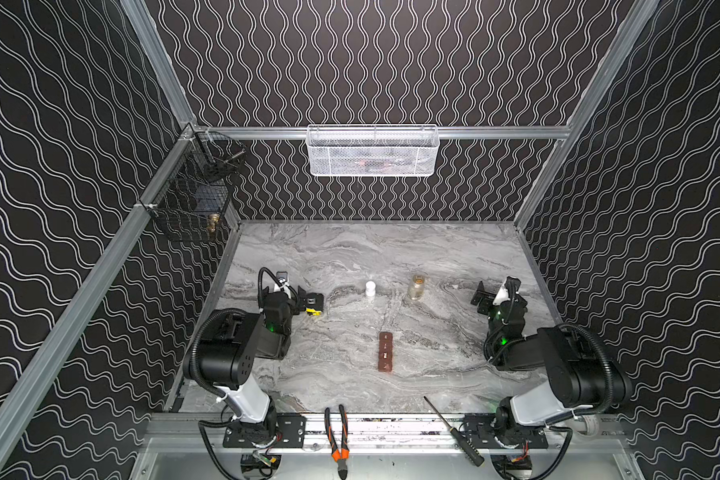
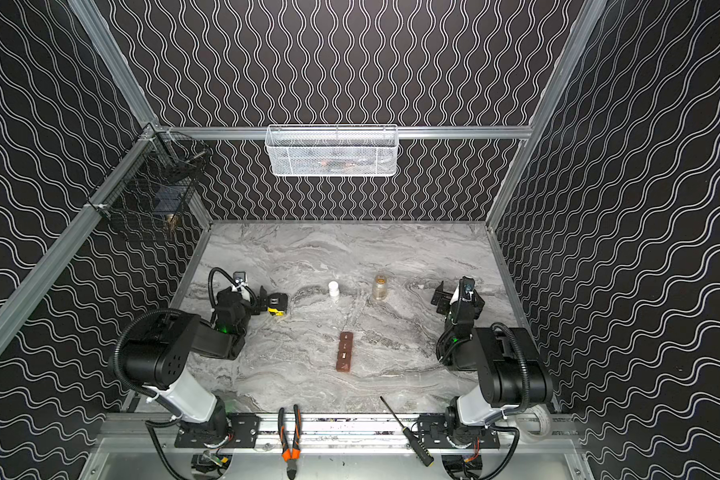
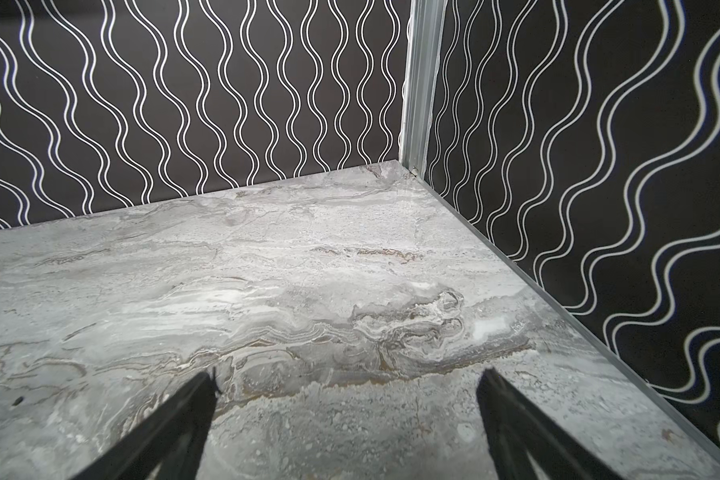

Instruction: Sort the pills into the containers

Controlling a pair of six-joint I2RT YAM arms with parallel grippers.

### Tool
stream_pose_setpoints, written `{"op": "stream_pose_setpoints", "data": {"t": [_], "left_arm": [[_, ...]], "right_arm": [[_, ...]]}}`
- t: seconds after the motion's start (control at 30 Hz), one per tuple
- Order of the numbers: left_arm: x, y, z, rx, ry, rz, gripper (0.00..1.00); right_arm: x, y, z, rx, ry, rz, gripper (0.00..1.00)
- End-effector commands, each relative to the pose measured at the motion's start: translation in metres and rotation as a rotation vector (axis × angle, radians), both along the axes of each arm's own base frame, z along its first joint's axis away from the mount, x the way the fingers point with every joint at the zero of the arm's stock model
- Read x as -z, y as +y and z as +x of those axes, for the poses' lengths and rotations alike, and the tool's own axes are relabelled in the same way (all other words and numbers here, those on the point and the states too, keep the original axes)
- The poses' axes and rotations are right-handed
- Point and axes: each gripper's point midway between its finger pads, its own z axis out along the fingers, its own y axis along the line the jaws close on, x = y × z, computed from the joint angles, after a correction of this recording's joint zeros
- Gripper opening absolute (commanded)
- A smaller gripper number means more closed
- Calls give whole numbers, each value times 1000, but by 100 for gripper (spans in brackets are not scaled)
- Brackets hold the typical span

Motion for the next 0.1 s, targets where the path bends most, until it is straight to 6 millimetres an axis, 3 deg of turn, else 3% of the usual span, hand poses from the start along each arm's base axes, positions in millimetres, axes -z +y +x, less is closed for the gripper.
{"op": "stream_pose_setpoints", "data": {"t": [0.0,0.07], "left_arm": [[-5,0,2,9,-18,11,99],[-5,0,2,8,-17,13,99]], "right_arm": [[-9,1,2,-3,-36,4,99],[-8,1,2,-4,-35,4,99]]}}
